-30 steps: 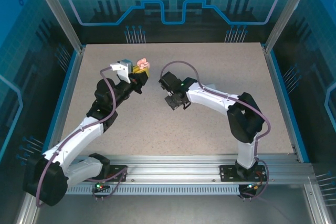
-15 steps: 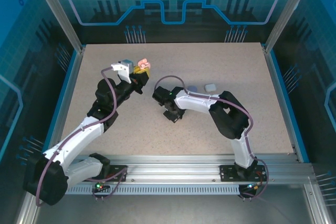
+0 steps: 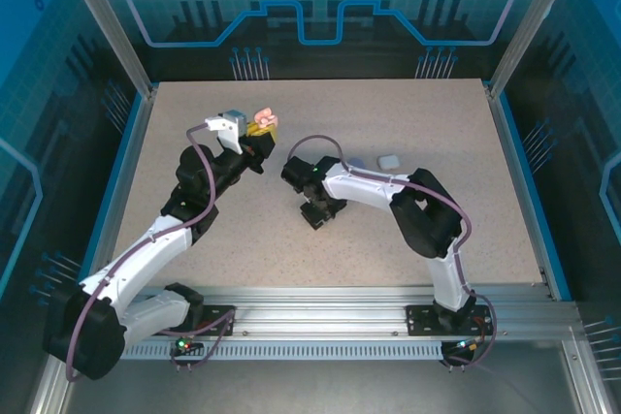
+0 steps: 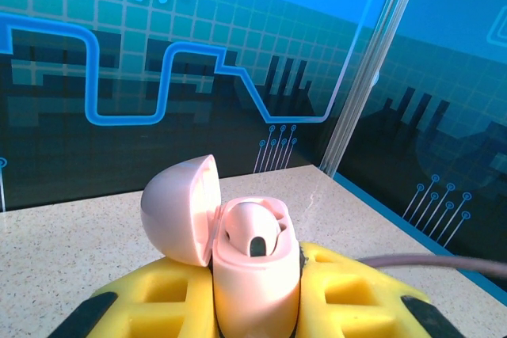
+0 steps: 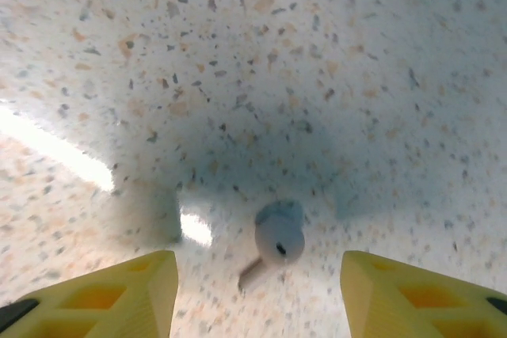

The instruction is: Insert wireless bluetooth earbuds into charging case

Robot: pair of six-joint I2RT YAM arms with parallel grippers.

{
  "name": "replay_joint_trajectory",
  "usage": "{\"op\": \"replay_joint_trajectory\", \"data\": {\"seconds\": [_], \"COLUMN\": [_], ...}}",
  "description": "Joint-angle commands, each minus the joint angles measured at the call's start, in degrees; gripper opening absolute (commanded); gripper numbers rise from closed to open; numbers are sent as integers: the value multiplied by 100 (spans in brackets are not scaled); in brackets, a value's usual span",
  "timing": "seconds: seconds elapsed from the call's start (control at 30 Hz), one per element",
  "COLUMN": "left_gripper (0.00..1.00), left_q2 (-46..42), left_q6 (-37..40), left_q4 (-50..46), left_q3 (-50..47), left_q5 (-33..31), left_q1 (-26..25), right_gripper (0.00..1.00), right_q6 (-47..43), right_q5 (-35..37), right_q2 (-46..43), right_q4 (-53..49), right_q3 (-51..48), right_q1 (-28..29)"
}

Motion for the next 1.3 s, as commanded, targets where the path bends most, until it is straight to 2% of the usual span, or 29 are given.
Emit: {"op": "replay_joint_trajectory", "data": {"seconds": [0.0, 0.2, 0.33, 0.53, 1.27], "left_gripper": [0, 0, 0, 0, 0], "left_q2": [20, 107, 156, 197, 270], "left_q6": [-1, -61, -77, -75, -11], "left_q4": [332, 445, 456, 452, 585], "left_q3": [145, 188, 248, 303, 238], "left_q5": [-89, -84, -72, -86, -125], "left_q1": [-43, -41, -43, -36, -32], "right_gripper": [55, 50, 47, 45, 37], "right_q6": [1306, 3008, 3459, 3608, 3592], "right_q5": [-330, -658, -927, -1100, -898], "right_q2": [-391, -562, -393, 4, 607], "right_q4": [-500, -334, -191, -261, -223], "right_q3": [372, -47, -78, 176, 356], "right_q1": [-147, -492, -583, -562, -520]}}
